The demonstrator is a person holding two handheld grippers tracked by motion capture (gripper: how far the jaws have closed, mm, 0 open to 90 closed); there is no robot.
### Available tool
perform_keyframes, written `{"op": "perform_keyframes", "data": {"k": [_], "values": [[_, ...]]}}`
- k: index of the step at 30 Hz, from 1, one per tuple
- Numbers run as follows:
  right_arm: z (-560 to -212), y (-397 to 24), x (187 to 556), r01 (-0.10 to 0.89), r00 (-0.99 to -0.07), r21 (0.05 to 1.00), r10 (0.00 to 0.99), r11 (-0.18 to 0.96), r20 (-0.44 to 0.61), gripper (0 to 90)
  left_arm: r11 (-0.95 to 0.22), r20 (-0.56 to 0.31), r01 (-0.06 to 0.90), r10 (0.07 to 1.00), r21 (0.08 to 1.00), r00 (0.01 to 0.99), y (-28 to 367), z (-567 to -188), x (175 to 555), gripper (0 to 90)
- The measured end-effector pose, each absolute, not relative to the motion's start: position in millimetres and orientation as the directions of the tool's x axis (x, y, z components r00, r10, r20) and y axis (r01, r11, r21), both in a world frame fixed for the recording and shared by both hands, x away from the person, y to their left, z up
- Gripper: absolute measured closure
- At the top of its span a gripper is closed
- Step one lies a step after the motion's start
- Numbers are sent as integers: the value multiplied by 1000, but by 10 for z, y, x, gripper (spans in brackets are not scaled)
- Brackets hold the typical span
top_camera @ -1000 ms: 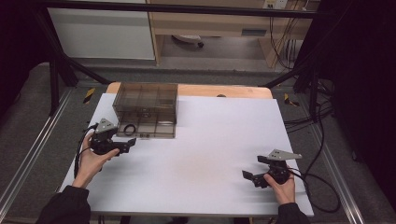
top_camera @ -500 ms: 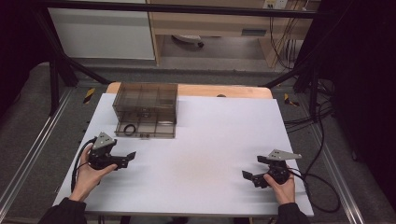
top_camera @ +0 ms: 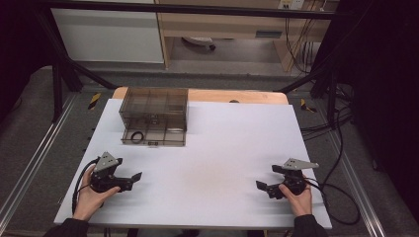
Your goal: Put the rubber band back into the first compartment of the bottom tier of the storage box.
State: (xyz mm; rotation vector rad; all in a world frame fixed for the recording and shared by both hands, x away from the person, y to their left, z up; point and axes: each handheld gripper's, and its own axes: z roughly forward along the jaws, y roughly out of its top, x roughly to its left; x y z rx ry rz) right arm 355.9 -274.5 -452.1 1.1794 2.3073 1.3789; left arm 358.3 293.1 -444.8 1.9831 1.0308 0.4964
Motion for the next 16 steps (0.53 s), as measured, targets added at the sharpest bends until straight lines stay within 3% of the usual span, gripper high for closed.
{"op": "perform_keyframes", "data": {"k": [16], "values": [[-4529,-2738,3561,532,-660,810,721,248,212,7,-318,-33,493,814,810,579,2973,-4499,3533,50]]}}
